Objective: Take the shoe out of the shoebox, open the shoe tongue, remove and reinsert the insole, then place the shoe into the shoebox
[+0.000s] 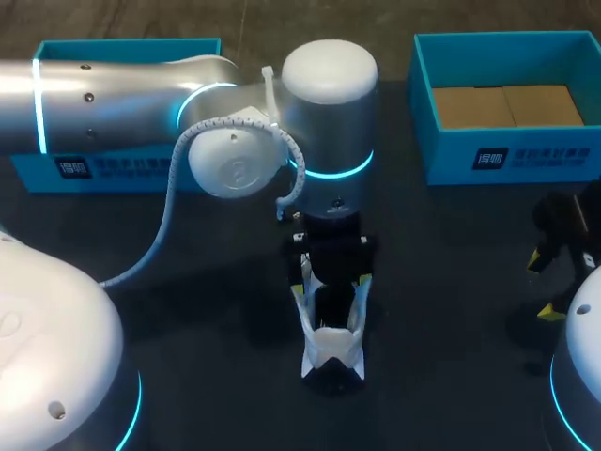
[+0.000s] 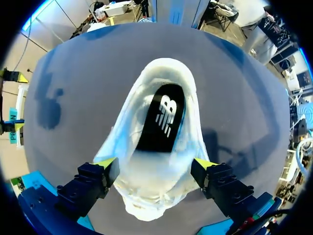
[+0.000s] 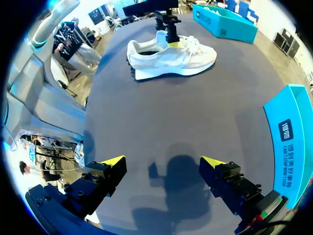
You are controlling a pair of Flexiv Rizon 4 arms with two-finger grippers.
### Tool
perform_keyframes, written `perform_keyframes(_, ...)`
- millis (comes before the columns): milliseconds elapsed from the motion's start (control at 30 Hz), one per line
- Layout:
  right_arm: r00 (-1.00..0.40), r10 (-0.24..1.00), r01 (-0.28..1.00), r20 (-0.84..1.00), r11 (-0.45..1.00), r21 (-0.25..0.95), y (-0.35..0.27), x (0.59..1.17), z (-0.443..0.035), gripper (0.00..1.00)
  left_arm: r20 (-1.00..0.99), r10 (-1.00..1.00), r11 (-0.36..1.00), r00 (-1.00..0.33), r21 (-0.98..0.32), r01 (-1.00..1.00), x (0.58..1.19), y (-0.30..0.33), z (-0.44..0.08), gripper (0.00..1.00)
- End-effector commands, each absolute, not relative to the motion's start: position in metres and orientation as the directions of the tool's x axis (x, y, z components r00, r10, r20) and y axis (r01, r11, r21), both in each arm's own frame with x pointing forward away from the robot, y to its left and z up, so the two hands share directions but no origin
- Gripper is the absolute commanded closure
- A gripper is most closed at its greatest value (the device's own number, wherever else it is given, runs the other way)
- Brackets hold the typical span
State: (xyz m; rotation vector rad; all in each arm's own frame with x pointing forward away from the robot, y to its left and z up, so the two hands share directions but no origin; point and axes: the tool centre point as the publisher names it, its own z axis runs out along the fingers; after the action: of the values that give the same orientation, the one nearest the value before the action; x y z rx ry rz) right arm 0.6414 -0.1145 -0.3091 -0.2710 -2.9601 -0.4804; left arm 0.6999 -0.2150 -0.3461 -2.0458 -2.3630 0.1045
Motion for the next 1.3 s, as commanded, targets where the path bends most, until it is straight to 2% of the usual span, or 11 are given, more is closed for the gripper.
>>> perform_keyframes(33, -0.975, 0.157, 0.197, 0.155, 0.934, 0.298, -0.114, 0.64, -0.309, 0.0, -0.044, 0.992, 0.115, -0.118, -0.062, 0.991, 0.7, -0.214, -0.343, 0.01)
perform_keyframes(267, -0.975, 0.157, 0.197, 0.155, 0.934, 0.298, -0.114, 0.64, -0.309, 0.0, -0.048, 0.994, 0.097, -0.099, -0.041, 0.994, 0.702, -0.22, -0.336, 0.02)
perform_keyframes(500, -0.975, 0.157, 0.197, 0.155, 0.934, 0.298, -0.114, 0.64, -0.309, 0.0, -0.068, 0.988, 0.139, -0.137, 0.02, 0.99, 0.715, -0.21, -0.307, 0.02)
perform_keyframes(633, -0.975, 0.157, 0.197, 0.155, 0.934, 0.298, -0.114, 0.64, -0.309, 0.0, -0.105, 0.986, 0.127, -0.127, -0.001, 0.992, 0.712, -0.204, -0.288, 0.05)
perform_keyframes(700, -0.975, 0.157, 0.197, 0.155, 0.934, 0.298, -0.114, 0.64, -0.309, 0.0, -0.125, 0.985, 0.113, -0.116, -0.027, 0.993, 0.706, -0.202, -0.282, 0.13)
perform_keyframes(733, -0.975, 0.157, 0.197, 0.155, 0.934, 0.298, -0.114, 0.64, -0.309, 0.0, -0.13, 0.985, 0.111, -0.115, -0.043, 0.993, 0.702, -0.201, -0.279, 0.22)
perform_keyframes(767, -0.975, 0.157, 0.197, 0.155, 0.934, 0.298, -0.114, 0.64, -0.309, 0.0, -0.132, 0.985, 0.109, -0.115, -0.048, 0.993, 0.701, -0.201, -0.279, 0.34)
perform_keyframes(800, -0.975, 0.157, 0.197, 0.155, 0.934, 0.298, -0.114, 0.64, -0.309, 0.0, -0.13, 0.986, 0.095, -0.102, -0.053, 0.994, 0.697, -0.2, -0.278, 0.52)
perform_keyframes(1067, -0.975, 0.157, 0.197, 0.155, 0.934, 0.298, -0.114, 0.64, -0.309, 0.0, -0.104, 0.994, 0.032, -0.032, -0.001, 0.999, 0.689, -0.199, -0.294, 0.62)
perform_keyframes(1300, -0.975, 0.157, 0.197, 0.155, 0.934, 0.298, -0.114, 0.64, -0.309, 0.0, -0.09, 0.996, -0.013, 0.011, -0.016, 1.0, 0.69, -0.207, -0.322, 0.64)
